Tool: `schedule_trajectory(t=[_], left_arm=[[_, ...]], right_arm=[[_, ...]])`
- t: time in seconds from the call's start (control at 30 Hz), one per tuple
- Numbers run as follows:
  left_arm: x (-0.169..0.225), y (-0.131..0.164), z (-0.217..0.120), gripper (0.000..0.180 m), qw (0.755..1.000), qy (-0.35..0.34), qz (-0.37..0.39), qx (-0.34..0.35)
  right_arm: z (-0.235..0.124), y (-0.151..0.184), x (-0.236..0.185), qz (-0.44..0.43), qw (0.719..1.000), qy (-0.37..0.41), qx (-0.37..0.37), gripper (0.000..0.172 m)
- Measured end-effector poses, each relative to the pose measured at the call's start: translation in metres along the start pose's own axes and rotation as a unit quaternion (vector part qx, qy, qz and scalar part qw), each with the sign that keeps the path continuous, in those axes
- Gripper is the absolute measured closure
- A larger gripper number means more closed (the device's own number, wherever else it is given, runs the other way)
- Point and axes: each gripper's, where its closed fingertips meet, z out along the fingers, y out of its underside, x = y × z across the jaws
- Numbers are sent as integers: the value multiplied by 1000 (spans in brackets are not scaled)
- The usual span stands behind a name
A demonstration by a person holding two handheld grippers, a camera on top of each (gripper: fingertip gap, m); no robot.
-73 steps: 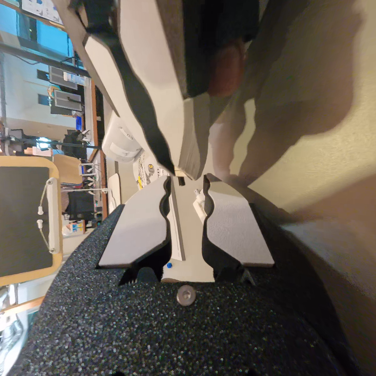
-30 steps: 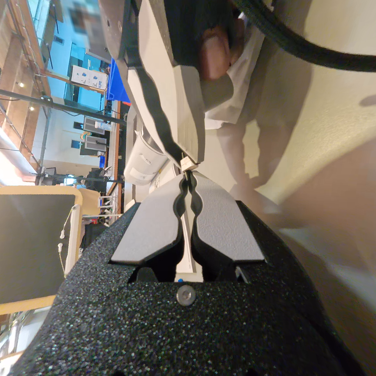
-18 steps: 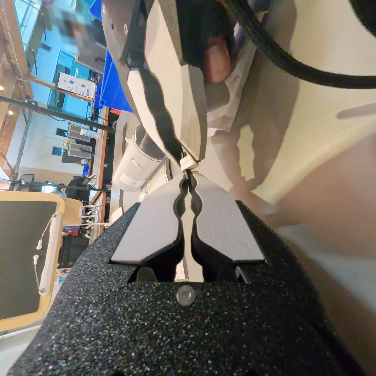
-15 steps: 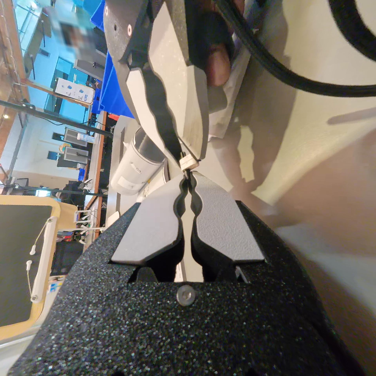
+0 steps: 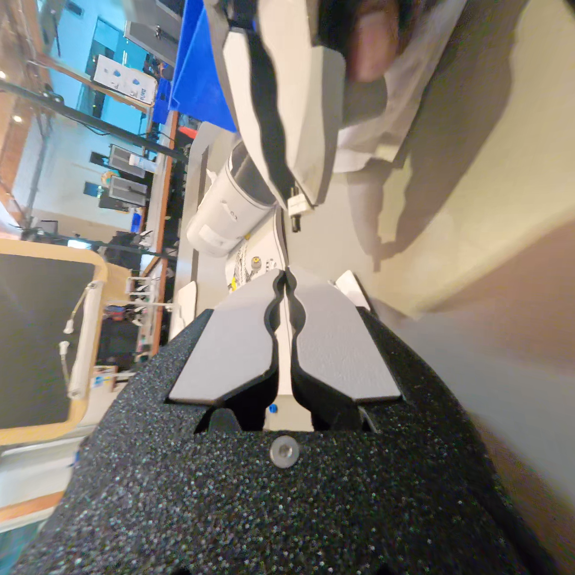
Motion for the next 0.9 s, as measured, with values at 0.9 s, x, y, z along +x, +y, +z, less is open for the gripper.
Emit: schedule_trajectory(t=[0.9], left_arm=[[-10, 5, 15, 178, 986, -102, 55, -118]], right_arm=[[20, -15, 4, 103, 994, 33, 6, 153]])
